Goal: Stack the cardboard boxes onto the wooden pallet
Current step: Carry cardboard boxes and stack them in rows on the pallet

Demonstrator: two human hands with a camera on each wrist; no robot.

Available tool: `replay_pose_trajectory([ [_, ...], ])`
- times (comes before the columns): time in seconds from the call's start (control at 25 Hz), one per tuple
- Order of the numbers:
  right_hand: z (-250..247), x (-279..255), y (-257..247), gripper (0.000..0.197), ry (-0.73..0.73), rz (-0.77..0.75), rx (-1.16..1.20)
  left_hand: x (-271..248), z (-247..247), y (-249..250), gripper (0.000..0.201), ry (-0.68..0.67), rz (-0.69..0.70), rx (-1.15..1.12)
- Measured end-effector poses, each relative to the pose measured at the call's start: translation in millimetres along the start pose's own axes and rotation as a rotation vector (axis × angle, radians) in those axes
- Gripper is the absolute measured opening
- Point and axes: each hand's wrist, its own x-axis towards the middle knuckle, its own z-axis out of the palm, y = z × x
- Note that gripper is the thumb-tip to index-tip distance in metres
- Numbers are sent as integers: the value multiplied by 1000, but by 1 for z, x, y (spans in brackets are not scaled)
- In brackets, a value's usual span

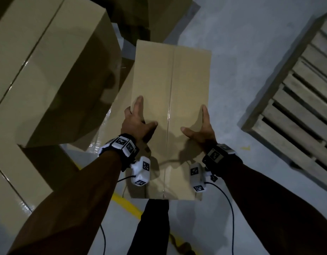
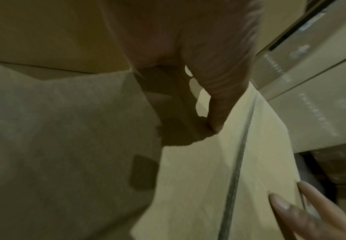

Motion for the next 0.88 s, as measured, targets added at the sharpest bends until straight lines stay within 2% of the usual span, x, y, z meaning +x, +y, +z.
replay_pose_trajectory([
  [0.24,-42,-50,1,110,73,-70,-22,-43,-2,40,101,9,51,51],
  [0.36,-86,-99,-2,108,136,-56,4,-84,-2,82,102,5,127,62],
  [0.56,-177,-186,8,112,288,-68,188,-165,9,174,103,-38,322,87],
  [0.72,-257,-249,39,111,447,-81,227,-229,52,239,104,-64,463,140],
  [0.88,-328,-285,85,110,538,-60,232,-285,109,293,102,-75,550,153],
])
